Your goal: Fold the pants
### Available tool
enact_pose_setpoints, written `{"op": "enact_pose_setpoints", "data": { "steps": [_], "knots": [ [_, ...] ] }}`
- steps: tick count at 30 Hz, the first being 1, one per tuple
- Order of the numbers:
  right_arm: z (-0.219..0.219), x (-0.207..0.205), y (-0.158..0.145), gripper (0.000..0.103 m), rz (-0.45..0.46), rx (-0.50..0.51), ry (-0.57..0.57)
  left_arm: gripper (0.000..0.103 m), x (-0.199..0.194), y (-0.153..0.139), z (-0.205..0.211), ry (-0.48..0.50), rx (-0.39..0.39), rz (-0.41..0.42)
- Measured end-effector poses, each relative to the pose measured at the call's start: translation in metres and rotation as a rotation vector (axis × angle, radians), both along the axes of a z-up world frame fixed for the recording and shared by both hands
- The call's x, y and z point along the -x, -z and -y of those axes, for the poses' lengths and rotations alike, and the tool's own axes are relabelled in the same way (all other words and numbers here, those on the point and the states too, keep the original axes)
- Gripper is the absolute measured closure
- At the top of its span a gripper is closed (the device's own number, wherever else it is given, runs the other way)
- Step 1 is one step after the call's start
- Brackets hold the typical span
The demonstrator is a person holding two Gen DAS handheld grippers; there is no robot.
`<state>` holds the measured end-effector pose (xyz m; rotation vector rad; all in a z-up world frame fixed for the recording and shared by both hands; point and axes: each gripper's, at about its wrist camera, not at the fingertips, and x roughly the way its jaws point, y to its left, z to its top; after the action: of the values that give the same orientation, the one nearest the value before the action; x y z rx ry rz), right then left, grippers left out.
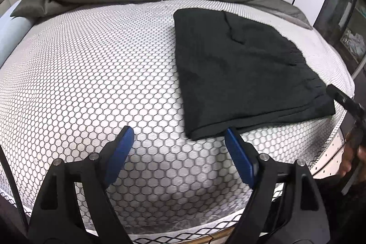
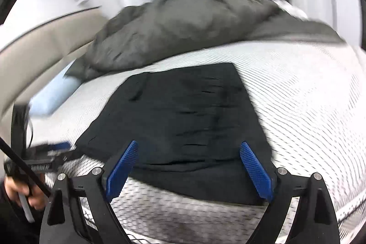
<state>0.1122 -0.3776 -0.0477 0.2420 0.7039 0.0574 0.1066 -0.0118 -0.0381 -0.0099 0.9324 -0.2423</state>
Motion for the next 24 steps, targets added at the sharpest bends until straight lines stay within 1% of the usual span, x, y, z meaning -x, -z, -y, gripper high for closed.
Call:
{"op": "enact_pose_setpoints", "data": {
  "steps": [1, 2, 3, 4, 5, 6, 7, 10, 13, 15, 18, 21, 22, 24],
  "knots": [
    [0.006, -0.002, 0.005, 0.011, -0.022, -0.015, 0.026, 0.023, -0.001, 0.002, 0.001, 0.001, -0.011, -0.004],
    [0.015, -0.008, 0.015, 0.011, -0.069, -0.071, 0.042, 0.023, -0.004, 0.005, 0.002, 0.004, -0.024, -0.010],
    [0.019, -0.012, 0.021, 0.011, -0.093, -0.115, 0.033, 0.023, -0.005, 0.007, 0.004, 0.008, -0.036, -0.013],
    [0.021, -0.016, 0.024, 0.016, -0.102, -0.157, 0.012, 0.023, -0.006, 0.008, 0.006, 0.013, -0.047, -0.011],
    [0.021, -0.018, 0.023, 0.022, -0.094, -0.160, -0.007, 0.023, -0.008, 0.008, 0.008, 0.016, -0.062, -0.009],
    [0.019, -0.021, 0.022, 0.035, -0.089, -0.160, -0.025, 0.023, -0.009, 0.008, 0.008, 0.014, -0.064, -0.010],
    [0.018, -0.024, 0.024, 0.042, -0.097, -0.176, -0.031, 0.023, -0.012, 0.009, 0.008, 0.010, -0.062, -0.013],
    [0.011, -0.031, 0.026, 0.050, -0.107, -0.182, -0.040, 0.023, -0.022, 0.009, 0.005, -0.017, -0.061, -0.027],
    [-0.002, -0.049, 0.026, 0.055, -0.117, -0.188, -0.077, 0.023, -0.037, 0.007, -0.004, -0.070, -0.079, -0.028],
    [-0.014, -0.061, 0.028, 0.057, -0.121, -0.178, -0.109, 0.023, -0.045, 0.006, -0.013, -0.110, -0.077, -0.036],
    [-0.025, -0.079, 0.025, 0.056, -0.135, -0.131, -0.129, 0.023, -0.044, 0.005, -0.020, -0.136, -0.059, -0.035],
    [-0.012, -0.070, 0.025, 0.053, -0.135, -0.172, -0.116, 0.023, -0.036, 0.003, -0.022, -0.132, -0.061, -0.018],
    [-0.004, -0.062, 0.025, 0.051, -0.123, -0.188, -0.107, 0.023, -0.034, 0.003, -0.023, -0.129, -0.065, -0.015],
    [0.009, -0.048, 0.024, 0.051, -0.102, -0.208, -0.083, 0.023, -0.031, 0.003, -0.024, -0.130, -0.067, -0.014]
  ]
}}
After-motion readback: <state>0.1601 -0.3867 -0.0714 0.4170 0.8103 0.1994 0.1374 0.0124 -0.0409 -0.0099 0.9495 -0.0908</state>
